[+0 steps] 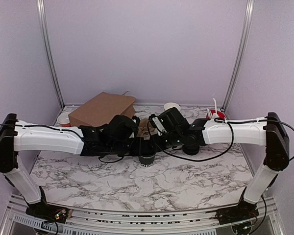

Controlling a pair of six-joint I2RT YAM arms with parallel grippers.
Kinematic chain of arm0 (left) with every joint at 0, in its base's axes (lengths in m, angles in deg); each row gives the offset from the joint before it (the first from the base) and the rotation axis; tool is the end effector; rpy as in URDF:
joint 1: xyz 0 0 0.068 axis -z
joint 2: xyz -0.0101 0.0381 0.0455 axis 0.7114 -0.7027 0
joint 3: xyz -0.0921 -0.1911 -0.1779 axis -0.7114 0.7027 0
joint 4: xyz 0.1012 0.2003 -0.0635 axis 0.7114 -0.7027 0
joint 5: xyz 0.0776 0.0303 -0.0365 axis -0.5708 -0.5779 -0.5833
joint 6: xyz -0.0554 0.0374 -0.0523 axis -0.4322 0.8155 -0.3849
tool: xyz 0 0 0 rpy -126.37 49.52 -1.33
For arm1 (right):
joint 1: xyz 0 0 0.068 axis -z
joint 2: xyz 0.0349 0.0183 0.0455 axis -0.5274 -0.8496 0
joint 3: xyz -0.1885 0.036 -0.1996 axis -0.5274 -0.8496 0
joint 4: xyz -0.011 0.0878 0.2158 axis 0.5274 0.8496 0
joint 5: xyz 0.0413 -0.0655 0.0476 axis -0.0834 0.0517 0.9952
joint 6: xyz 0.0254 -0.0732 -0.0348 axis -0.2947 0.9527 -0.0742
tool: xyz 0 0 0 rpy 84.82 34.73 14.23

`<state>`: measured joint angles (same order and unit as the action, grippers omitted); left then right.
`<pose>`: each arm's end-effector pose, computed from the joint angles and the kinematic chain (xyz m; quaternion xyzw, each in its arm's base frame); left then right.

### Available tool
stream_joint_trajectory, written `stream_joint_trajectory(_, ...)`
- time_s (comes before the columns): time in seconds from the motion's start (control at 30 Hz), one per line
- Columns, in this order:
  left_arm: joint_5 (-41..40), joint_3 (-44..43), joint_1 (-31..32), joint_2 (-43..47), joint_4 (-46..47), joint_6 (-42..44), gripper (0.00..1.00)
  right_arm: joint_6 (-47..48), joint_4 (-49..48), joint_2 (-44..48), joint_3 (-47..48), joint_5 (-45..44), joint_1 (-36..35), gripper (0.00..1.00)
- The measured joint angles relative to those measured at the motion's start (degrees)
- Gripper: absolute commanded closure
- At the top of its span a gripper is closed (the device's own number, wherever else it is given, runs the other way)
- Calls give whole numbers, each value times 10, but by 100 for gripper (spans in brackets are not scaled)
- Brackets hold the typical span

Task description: Pack the takeout coffee

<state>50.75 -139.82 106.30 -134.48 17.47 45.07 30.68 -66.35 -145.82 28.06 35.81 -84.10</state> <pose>0.1959 -0.3233 0.2610 0.1102 0.8628 -0.3228 0.3732 0.2355 0.2937 0.2217 -0.2352 0.8953 0.1911 0.3264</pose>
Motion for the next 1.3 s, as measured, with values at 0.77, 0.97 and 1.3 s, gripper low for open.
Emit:
stream_joint_trajectory(0.77, -37, -40, 16, 47, -47, 37, 100, -2, -5, -3, 1, 0, 0, 63)
stream_joint_trajectory(0.97, -21, -9, 19, -51, -37, 28, 100, -2, -5, -6, 4, 0, 0, 63)
stream_joint_trajectory(1.3, -16, 17, 24, -85, -54, 24, 100, -4, -12, -12, 8, -6, 3, 63)
